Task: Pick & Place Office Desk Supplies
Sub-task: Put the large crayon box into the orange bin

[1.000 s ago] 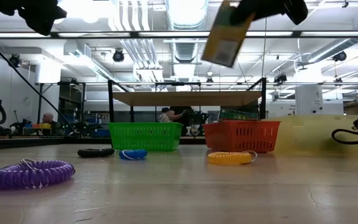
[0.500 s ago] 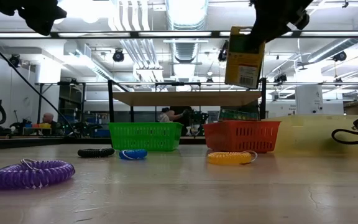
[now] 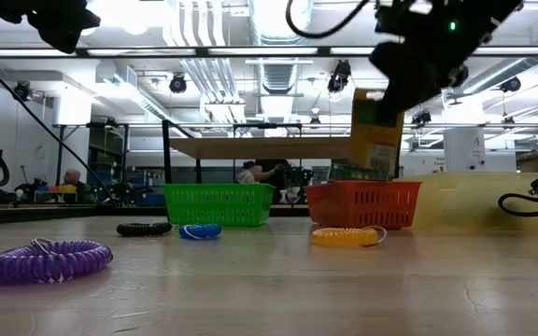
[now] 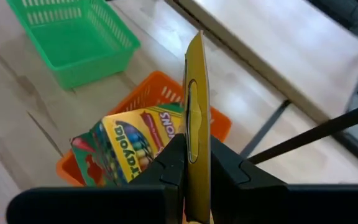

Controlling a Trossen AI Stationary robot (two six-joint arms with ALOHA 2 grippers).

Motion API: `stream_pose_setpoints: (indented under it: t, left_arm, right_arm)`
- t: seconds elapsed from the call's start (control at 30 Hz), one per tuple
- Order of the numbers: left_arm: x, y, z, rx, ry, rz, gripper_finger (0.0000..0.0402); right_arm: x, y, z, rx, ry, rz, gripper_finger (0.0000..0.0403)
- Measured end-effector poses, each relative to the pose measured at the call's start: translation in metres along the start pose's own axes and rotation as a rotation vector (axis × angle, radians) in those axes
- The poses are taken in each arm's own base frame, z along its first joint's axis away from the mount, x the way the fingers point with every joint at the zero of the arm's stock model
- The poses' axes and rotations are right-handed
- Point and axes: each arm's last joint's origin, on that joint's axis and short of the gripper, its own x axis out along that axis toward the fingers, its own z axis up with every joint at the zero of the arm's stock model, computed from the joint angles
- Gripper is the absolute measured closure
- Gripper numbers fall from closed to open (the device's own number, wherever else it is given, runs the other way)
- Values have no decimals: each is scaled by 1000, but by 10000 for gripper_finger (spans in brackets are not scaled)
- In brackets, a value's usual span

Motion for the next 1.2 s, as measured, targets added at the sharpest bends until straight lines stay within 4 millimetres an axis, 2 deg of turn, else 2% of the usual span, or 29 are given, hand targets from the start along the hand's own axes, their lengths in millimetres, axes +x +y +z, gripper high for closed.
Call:
stream_pose_setpoints:
  t: [0.2,0.43,0.63,1.2]
  left_arm:
    - [0,0,0,0,0,0,261]
    - [0,0,0,0,0,0,261]
    - [0,0,0,0,0,0,261]
    - [0,0,0,1,0,0,261]
  right_arm:
    - [16,3,-16,17,-40,30,369]
    - [27,1,-20,54,-64,26,369]
    - [28,2,-21,99,-64,24,364]
    - [44,14,-37,23,-70,-53,358]
